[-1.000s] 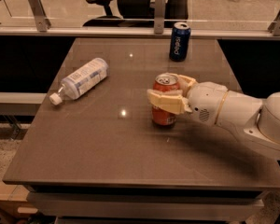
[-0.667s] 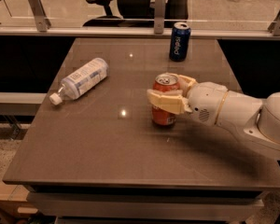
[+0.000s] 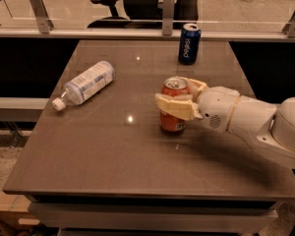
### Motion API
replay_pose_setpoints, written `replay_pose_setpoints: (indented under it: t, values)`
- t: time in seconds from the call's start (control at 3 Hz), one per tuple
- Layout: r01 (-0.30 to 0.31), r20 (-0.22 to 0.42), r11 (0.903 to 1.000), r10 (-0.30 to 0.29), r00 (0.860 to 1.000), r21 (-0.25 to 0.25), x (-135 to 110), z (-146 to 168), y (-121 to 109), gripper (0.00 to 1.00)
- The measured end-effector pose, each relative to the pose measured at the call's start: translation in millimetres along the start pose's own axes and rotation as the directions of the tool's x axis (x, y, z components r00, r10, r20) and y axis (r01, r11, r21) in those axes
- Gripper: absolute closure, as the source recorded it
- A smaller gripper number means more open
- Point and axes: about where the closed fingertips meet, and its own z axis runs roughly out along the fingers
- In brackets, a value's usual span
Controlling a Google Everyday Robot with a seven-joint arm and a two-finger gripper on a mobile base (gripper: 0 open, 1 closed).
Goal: Pick blue plastic bottle
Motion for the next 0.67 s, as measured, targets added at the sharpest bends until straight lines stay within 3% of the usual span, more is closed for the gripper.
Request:
replay_pose_setpoints:
  t: [0.33,0.67]
  values:
    - [0.0,0.0,1.0,0.0,1.0,0.0,0.0,0.1,0.1,0.12]
    - [0.002,0.0,1.0,-0.002,1.0,-0.004,-1.0,1.6,1.7,0.0]
